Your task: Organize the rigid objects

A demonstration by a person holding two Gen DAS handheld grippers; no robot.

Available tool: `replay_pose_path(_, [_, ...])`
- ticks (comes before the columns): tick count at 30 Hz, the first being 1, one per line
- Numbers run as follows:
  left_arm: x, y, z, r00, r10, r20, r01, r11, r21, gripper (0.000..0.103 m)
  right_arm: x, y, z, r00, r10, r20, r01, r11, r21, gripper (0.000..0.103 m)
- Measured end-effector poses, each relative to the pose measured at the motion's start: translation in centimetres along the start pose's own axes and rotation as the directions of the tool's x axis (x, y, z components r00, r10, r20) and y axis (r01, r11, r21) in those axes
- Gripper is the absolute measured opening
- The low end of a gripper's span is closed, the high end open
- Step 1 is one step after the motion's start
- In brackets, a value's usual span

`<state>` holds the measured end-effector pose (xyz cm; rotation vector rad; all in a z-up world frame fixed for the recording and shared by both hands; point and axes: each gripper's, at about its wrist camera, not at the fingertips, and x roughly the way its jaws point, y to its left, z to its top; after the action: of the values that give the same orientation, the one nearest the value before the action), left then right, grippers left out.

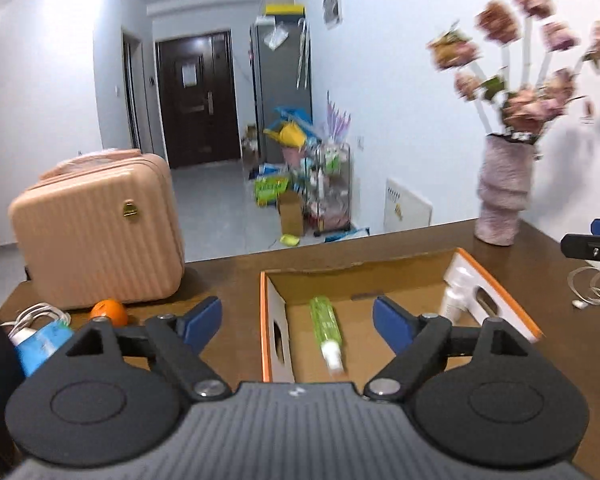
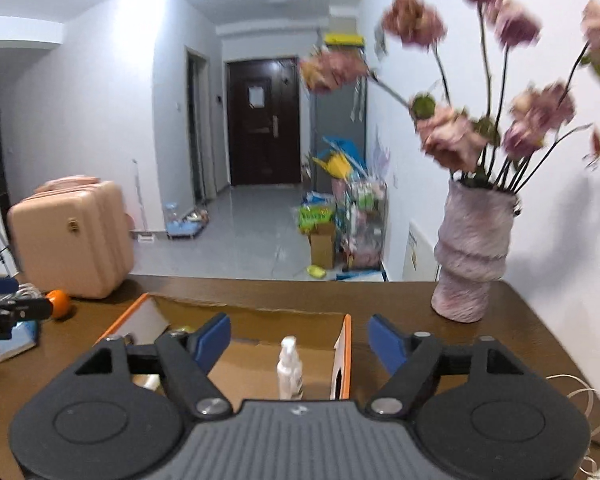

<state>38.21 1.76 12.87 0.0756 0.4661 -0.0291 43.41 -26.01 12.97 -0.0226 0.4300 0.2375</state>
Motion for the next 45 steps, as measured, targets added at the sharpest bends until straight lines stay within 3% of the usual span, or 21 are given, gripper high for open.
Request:
replay_pose_path(2, [-3.7, -0.2, -2.1, 0.999, -0.012, 0.042, 0.012, 1.0, -0.003, 0.092, -3.6, 0.8, -2.1, 0.998, 0.041, 0.037, -0.04, 0.999, -0.023, 0.09])
replay_pose_path(5, [-8.3, -0.5, -5.7, 0.996, 0.017, 0.087, -0.016, 1.0, -0.021, 0.096, -8.3, 2.0, -5.8, 0.992, 0.113, 0.064, -0.113, 0.994, -0.01, 0.09])
replay_pose_path(12, [-17.9, -1.4, -15.0, 0.976, 0.105, 0.188, -0.095, 0.994, -0.061, 0.101, -18.2, 6.0, -14.9, 0.967, 0.081, 0.242, -0.083, 0.997, -0.001, 0.103])
replay_pose_path(14, [-19.5, -1.5, -16.8, 0.98, 0.1, 0.171, -0.087, 0.993, -0.085, 0.102, -20.2, 6.9, -17.4, 0.958, 0.087, 0.273, -0.089, 0.996, -0.006, 0.103])
replay_pose_path(17, [-21.1, -1.4, -19.6, 0.993, 0.039, 0.11, -0.023, 0.99, -0.138, 0.102, -22.3, 7.5, -21.1, 0.952, 0.136, 0.275, -0.154, 0.987, 0.043, 0.103])
replay_pose_path(19, [-21.7, -1.7, -21.2, 0.997, 0.017, 0.079, -0.008, 0.993, -0.116, 0.103, -23.0, 7.9, -23.2, 0.951, 0.155, 0.269, -0.179, 0.981, 0.067, 0.103])
replay_pose_path(25, [-20.3, -2.5, -23.1, 1.0, 0.025, 0.014, -0.024, 0.997, -0.069, 0.103, -22.9, 9.0, -26.0, 0.97, 0.132, 0.206, -0.142, 0.989, 0.034, 0.102])
replay_pose_path(29, [-19.2, -2.6, -22.5, 1.0, 0.009, 0.027, -0.007, 0.998, -0.066, 0.103, -21.9, 9.1, -25.8, 0.973, 0.147, 0.177, -0.152, 0.988, 0.014, 0.091])
replay_pose_path(38, [-12.8, -2.3, -21.0, 0.999, -0.038, -0.039, 0.034, 0.995, -0.089, 0.103, -17.9, 9.1, -24.5, 0.984, 0.147, 0.104, -0.145, 0.989, -0.019, 0.085])
replay_pose_path(40, [-11.3, -2.3, -20.5, 0.998, -0.038, -0.046, 0.034, 0.995, -0.092, 0.103, -16.7, 9.0, -23.9, 0.984, 0.152, 0.09, -0.152, 0.988, -0.01, 0.078])
replay_pose_path(43, [-9.0, -1.7, -19.6, 0.997, -0.044, -0.062, 0.036, 0.991, -0.129, 0.103, -14.4, 9.0, -22.7, 0.982, 0.176, 0.065, -0.176, 0.984, 0.007, 0.059])
replay_pose_path(45, [-7.5, -0.7, -19.1, 0.993, -0.101, -0.065, 0.086, 0.977, -0.194, 0.096, -12.3, 9.2, -21.6, 0.975, 0.219, 0.032, -0.22, 0.975, 0.03, 0.037])
